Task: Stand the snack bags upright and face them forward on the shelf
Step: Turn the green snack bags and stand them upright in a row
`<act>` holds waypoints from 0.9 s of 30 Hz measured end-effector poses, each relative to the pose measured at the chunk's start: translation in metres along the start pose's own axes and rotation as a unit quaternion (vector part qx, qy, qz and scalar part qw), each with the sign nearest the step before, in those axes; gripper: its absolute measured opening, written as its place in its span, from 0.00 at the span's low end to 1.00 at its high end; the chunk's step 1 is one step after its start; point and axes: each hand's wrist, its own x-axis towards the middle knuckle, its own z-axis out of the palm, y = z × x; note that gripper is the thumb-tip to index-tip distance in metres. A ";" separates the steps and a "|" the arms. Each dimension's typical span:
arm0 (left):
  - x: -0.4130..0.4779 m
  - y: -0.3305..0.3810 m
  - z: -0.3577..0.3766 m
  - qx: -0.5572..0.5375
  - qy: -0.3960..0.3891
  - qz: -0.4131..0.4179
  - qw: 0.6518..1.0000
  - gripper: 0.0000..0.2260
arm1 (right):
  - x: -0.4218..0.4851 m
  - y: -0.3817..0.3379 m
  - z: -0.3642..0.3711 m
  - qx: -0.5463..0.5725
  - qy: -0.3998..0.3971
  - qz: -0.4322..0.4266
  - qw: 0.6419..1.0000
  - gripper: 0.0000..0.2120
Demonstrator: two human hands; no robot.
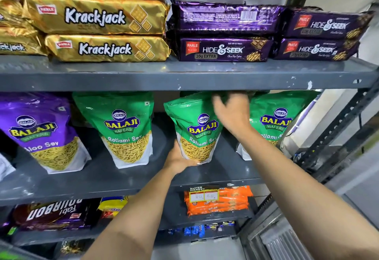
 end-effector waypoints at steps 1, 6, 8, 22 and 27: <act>0.000 0.000 0.000 -0.003 0.000 -0.001 1.000 0.50 | -0.001 -0.012 0.000 -0.074 -0.053 -0.068 0.994 0.24; -0.001 -0.002 -0.003 0.000 -0.008 0.005 1.000 0.52 | 0.006 -0.052 0.017 -0.183 -0.328 -0.166 0.912 0.28; 0.001 -0.002 -0.006 0.003 -0.017 0.006 1.000 0.52 | 0.010 -0.058 0.022 -0.196 -0.356 -0.169 0.898 0.27; -0.026 -0.013 -0.014 -0.025 -0.032 0.083 0.996 0.57 | -0.012 -0.050 0.012 -0.208 -0.085 -0.234 0.946 0.16; -0.094 -0.059 -0.054 0.002 0.318 0.141 0.938 0.40 | -0.099 -0.031 0.053 0.053 -0.044 -0.357 0.932 0.09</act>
